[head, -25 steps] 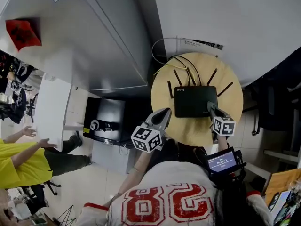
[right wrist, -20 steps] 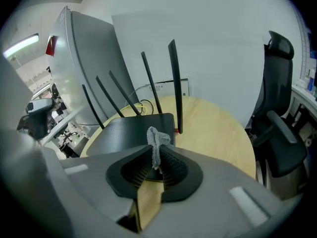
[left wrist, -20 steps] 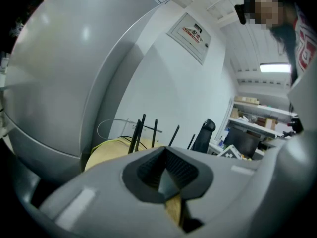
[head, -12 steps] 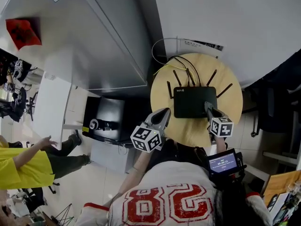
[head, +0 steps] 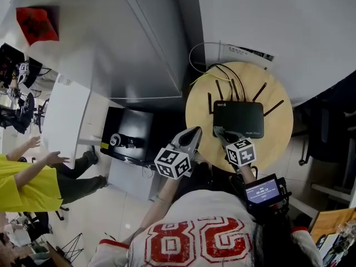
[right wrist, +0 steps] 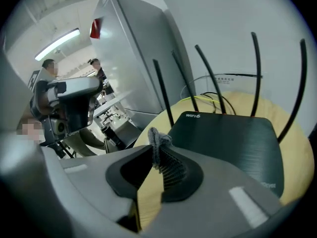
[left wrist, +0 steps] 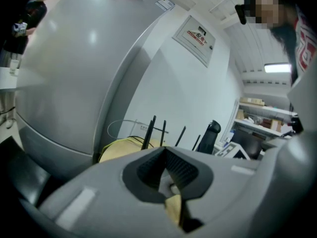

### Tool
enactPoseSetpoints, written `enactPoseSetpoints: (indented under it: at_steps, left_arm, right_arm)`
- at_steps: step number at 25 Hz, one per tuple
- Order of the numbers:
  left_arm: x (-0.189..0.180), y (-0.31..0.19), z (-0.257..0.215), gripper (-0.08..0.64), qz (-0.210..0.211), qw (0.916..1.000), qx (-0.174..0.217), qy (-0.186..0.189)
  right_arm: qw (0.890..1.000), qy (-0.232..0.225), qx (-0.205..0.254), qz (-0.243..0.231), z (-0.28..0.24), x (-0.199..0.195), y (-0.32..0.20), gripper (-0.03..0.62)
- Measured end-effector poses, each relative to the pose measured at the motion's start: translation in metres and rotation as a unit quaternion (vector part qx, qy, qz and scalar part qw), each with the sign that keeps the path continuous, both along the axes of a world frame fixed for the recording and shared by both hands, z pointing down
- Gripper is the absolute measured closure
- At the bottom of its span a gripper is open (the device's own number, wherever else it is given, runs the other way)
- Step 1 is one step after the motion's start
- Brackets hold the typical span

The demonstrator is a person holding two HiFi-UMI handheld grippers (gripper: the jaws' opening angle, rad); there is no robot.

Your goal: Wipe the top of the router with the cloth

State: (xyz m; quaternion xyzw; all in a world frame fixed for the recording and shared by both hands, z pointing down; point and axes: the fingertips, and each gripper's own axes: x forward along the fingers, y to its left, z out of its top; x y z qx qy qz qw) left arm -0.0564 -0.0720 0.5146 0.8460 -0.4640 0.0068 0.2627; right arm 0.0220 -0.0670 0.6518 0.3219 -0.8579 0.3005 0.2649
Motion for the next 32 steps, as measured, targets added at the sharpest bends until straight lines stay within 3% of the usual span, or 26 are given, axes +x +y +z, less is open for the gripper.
enactPoseSetpoints:
  at_steps: [4,8,17,26,32]
  left_arm:
    - [-0.008,0.003,-0.002,0.555,-0.006,1.0,0.001,-0.001]
    - [-0.013,0.003,-0.003,0.555,-0.009,1.0,0.002,-0.001]
    - [0.011,-0.005,0.002,0.555,0.035,0.9994,-0.002,0.007]
    - [0.049,-0.013,0.006,0.555,0.082,0.9965,-0.006,0.012]
    - [0.062,-0.02,0.006,0.555,0.089,0.996,-0.006,0.011]
  right_arm:
    - [1.0,0.007,-0.008,-0.028,0.007,-0.017,0.01,0.554]
    - [1.0,0.017,-0.008,-0.015,0.01,-0.006,0.01,0.554]
    - [0.995,0.022,-0.011,0.095,0.012,0.061,0.004,0.554]
    - [0.977,0.031,-0.012,0.21,0.013,0.149,0.004,0.554]
    - [0.967,0.037,-0.013,0.251,0.016,0.189,0.004,0.554]
